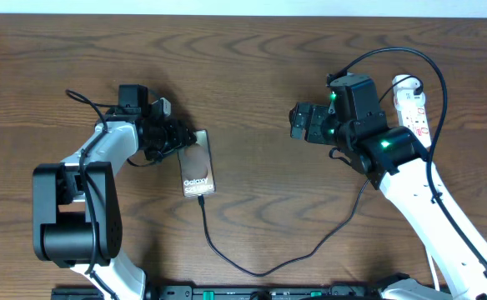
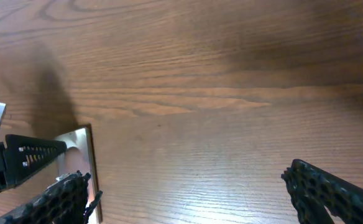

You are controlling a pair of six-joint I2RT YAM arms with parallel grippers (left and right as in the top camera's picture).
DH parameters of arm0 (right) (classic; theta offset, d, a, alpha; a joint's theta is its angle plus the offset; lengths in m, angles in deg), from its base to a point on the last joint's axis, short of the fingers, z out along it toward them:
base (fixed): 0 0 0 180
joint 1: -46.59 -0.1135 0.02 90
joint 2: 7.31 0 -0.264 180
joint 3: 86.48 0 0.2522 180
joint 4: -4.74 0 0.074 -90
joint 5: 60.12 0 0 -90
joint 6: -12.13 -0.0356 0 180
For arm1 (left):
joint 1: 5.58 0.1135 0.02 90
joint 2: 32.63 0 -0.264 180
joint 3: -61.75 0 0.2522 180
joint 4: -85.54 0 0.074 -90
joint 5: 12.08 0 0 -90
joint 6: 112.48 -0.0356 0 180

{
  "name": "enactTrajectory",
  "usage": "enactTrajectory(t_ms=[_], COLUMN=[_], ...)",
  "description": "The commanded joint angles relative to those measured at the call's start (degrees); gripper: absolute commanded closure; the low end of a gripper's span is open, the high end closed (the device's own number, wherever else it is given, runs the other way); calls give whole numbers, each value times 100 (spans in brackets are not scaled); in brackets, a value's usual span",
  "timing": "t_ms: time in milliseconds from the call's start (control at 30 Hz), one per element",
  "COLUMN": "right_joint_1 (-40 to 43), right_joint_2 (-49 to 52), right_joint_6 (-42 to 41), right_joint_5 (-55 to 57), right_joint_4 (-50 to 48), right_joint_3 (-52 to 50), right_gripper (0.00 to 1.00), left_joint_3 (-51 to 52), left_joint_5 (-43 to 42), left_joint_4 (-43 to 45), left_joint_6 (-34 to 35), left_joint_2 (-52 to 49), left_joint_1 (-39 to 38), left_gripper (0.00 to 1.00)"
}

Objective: Plug charger to phone and switch on socket
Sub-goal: 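Open the left gripper and lift it away from the phone, then press the power strip's red switch down with the right gripper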

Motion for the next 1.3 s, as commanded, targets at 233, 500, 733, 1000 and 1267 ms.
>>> enactTrajectory(t_ms=[233, 500, 733, 1000, 1267], right_joint_1=[13, 13, 13, 114, 1663], right_joint_2=[22, 22, 22, 9, 9], right_joint_6=[61, 61, 59, 57, 822], right_joint_5=[85, 90, 81, -162, -1078], right_joint_4=[61, 184, 186, 310, 1971], right_joint_3=[11, 11, 11, 168, 1628], right_gripper=[1, 1, 1, 1, 1], left_joint_3=[94, -435, -772, -772, -772], left_joint_5=[448, -17, -369, -411, -227], left_joint_4=[-98, -72, -70, -179, -181], left_joint_6=[-13, -13, 9, -17, -13], left_joint_2=[-153, 262, 1423, 3156, 3928], left_joint_1=[15, 297, 326, 326, 328], left_gripper=[36, 12, 10, 10, 9])
